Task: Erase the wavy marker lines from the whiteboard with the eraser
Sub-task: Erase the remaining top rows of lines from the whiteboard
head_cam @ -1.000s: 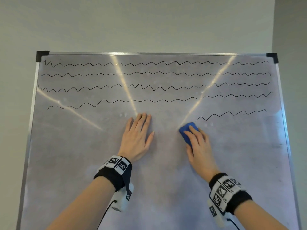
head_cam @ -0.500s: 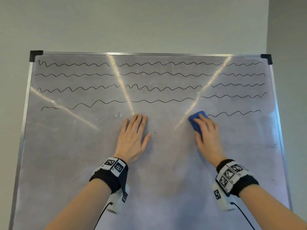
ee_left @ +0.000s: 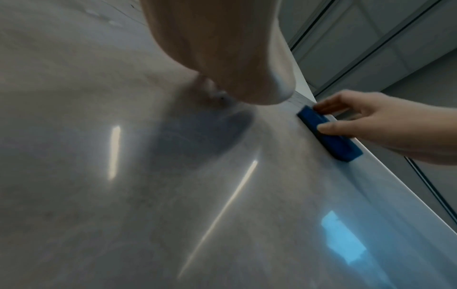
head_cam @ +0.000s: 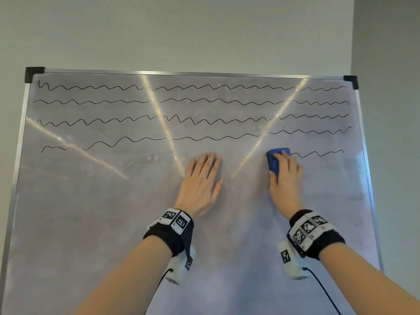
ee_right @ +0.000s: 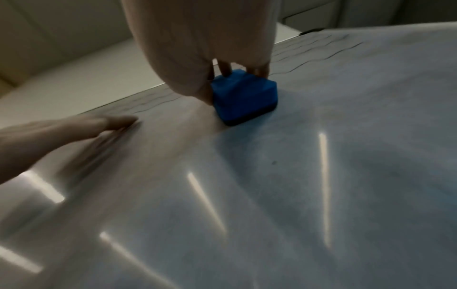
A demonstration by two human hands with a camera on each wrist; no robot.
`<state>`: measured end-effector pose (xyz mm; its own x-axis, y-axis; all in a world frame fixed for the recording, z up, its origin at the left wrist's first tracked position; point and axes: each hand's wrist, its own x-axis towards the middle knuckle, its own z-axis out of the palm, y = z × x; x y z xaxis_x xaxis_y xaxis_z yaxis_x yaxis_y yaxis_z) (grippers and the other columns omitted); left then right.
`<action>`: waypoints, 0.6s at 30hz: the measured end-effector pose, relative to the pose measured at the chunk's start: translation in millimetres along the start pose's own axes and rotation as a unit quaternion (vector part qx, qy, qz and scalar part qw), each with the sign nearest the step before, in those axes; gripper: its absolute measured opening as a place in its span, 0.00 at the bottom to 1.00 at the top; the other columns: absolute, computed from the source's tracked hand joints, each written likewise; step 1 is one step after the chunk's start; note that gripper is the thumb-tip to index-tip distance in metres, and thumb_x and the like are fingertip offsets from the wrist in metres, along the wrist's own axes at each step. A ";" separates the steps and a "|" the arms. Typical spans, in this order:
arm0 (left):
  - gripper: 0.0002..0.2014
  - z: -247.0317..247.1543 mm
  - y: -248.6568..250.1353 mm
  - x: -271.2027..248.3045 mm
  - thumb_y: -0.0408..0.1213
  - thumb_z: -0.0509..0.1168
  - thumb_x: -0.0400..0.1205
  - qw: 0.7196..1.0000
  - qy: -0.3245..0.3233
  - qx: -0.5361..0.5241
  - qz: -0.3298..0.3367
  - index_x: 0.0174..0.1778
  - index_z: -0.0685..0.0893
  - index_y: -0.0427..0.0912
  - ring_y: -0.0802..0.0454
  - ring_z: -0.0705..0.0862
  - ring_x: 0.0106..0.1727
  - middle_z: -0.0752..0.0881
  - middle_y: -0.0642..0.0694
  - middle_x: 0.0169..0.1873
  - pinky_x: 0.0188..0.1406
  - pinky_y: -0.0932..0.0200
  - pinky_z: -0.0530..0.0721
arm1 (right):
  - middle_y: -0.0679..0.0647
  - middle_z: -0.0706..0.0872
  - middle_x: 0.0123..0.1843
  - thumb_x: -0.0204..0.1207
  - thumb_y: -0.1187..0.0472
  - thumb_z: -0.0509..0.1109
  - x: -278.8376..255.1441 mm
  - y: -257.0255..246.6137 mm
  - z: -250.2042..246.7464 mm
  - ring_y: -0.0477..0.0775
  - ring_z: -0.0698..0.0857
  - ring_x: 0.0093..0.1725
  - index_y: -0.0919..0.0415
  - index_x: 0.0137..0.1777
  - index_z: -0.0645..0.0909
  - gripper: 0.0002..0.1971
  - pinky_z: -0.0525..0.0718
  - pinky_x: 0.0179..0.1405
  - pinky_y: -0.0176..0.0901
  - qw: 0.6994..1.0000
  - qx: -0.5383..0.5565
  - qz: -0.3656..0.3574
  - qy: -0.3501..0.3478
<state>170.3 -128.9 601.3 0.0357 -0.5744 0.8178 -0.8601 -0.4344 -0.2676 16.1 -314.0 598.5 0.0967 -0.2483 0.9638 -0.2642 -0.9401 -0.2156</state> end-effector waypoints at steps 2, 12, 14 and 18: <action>0.30 3.2 0.6 0.1 0.50 0.47 0.86 1.000 0.006 0.005 0.000 0.80 0.69 0.36 0.38 0.69 0.79 0.71 0.39 0.78 0.78 0.38 0.63 | 0.67 0.75 0.68 0.66 0.77 0.71 -12.3 -17.6 8.7 0.67 0.71 0.62 0.68 0.67 0.72 0.28 0.69 0.64 0.55 0.996 -0.024 -0.085 -0.003; 0.32 9.5 7.9 2.5 0.53 0.49 0.84 0.999 0.024 -0.013 -0.026 0.80 0.70 0.37 0.38 0.68 0.79 0.72 0.39 0.78 0.78 0.40 0.59 | 0.64 0.73 0.71 0.73 0.72 0.68 -9.1 -17.4 13.3 0.70 0.73 0.63 0.65 0.69 0.73 0.24 0.68 0.66 0.53 0.999 -0.004 -0.034 -0.024; 0.32 8.0 8.9 2.2 0.53 0.48 0.84 0.999 0.022 -0.012 -0.027 0.80 0.70 0.37 0.38 0.68 0.79 0.72 0.39 0.78 0.78 0.39 0.61 | 0.63 0.74 0.70 0.70 0.72 0.71 -21.6 -30.4 18.6 0.69 0.74 0.61 0.63 0.69 0.71 0.26 0.69 0.65 0.52 0.992 -0.025 -0.113 -0.049; 0.33 4.3 6.0 1.7 0.54 0.48 0.84 1.000 0.016 -0.019 -0.016 0.82 0.66 0.37 0.38 0.68 0.79 0.72 0.39 0.78 0.77 0.37 0.66 | 0.65 0.76 0.68 0.67 0.75 0.73 -17.0 -13.8 9.6 0.69 0.73 0.61 0.64 0.68 0.71 0.29 0.67 0.65 0.51 0.982 -0.039 -0.173 -0.071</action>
<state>167.5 -135.5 598.9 0.0471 -0.5374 0.8420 -0.8779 -0.4243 -0.2217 27.3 -299.1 583.6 0.3244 0.0476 0.9447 -0.2649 -0.9542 0.1390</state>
